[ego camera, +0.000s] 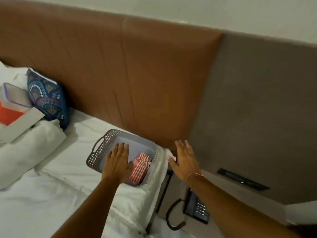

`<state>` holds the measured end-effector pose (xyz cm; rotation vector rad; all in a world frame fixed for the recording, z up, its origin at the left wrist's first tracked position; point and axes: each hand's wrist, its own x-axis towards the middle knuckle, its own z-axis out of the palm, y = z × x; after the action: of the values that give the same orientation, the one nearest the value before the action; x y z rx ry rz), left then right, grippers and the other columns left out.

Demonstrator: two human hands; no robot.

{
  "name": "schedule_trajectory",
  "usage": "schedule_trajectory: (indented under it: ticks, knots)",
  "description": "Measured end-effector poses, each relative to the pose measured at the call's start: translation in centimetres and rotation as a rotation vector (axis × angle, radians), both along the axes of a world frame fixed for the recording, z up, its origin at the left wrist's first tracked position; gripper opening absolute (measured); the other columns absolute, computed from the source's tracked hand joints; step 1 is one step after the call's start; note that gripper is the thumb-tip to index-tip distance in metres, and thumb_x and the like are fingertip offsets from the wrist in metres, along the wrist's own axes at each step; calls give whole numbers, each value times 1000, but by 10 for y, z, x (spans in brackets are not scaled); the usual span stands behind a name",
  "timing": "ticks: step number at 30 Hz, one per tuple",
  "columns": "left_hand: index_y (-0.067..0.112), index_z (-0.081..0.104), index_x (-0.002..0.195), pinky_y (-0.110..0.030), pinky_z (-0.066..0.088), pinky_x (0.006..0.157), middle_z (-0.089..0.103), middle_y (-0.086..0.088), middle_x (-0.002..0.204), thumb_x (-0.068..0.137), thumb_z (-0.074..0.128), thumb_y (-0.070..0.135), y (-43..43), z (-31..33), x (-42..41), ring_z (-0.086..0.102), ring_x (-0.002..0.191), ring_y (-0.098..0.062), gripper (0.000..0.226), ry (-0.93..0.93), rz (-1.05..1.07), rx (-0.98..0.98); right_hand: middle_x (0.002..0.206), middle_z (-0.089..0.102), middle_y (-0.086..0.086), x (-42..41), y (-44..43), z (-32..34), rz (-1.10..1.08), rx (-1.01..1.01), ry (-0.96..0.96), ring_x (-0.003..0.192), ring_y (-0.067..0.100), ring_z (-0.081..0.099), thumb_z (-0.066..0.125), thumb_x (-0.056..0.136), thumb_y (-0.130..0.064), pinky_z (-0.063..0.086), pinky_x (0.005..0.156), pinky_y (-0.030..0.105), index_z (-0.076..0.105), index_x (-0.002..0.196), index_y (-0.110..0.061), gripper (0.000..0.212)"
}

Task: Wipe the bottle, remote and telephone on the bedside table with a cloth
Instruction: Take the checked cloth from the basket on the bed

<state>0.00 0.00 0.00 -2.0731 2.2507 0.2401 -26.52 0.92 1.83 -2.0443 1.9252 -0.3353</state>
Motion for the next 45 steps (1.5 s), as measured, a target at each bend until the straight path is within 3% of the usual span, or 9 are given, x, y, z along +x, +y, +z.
schedule_trajectory:
  ticks: [7,10,14,21,29,33,36,42,45]
  knots:
    - [9,24,153,-47,27,117,34,-11,158,97,42,46,-36,-121,32,24,148,-30,68,46,51,232,157,24,9,91,-81,-120,162,198,168,147,30,6,41,96,-47,13,118,42,22,150,-10,68]
    - [12,39,144,-46,39,106,52,-8,145,95,42,42,-46,-150,36,43,134,-29,57,44,90,341,154,29,13,118,-110,-149,284,271,326,145,34,10,43,96,-43,5,119,43,26,148,-8,65]
    - [26,61,122,-42,44,93,68,-7,118,88,47,40,-48,-181,39,57,112,-32,39,38,91,352,143,45,14,142,-130,-179,291,380,398,139,36,27,53,91,-31,8,117,48,34,143,-8,60]
    - [24,70,108,-37,46,86,75,-5,104,87,60,38,-53,-202,41,64,101,-30,28,142,132,329,122,63,14,152,-136,-200,241,372,445,120,34,49,63,85,-21,33,102,46,52,125,-9,43]
    - [19,70,104,-36,51,79,76,-8,101,87,61,30,-59,-174,39,68,92,-31,22,314,229,302,126,61,7,136,-132,-181,220,149,351,119,30,45,59,88,-42,31,104,41,59,121,-18,41]
    - [17,70,106,-40,58,80,77,-8,101,89,65,30,-60,-135,36,71,91,-30,22,444,248,259,126,62,7,117,-123,-152,75,181,44,122,29,48,64,84,-45,31,109,43,59,120,-18,46]
    - [17,70,105,-37,58,78,77,-8,99,89,66,30,-58,-107,26,71,90,-29,21,505,234,238,108,71,4,92,-110,-123,-66,306,-290,102,25,63,69,78,-44,49,92,37,63,116,-20,46]
    - [18,70,91,-27,48,74,72,-1,86,91,64,24,-41,-64,-40,68,83,-22,8,680,191,265,92,76,4,12,-55,-78,-456,410,-1043,83,22,72,81,66,-14,58,75,34,73,94,-16,29]
    - [15,72,90,-32,54,82,75,-4,89,90,66,17,-18,-54,-96,70,85,-21,7,805,198,342,96,75,9,-38,-12,-68,-640,402,-1279,88,27,72,82,66,-10,58,76,35,71,101,-9,36]
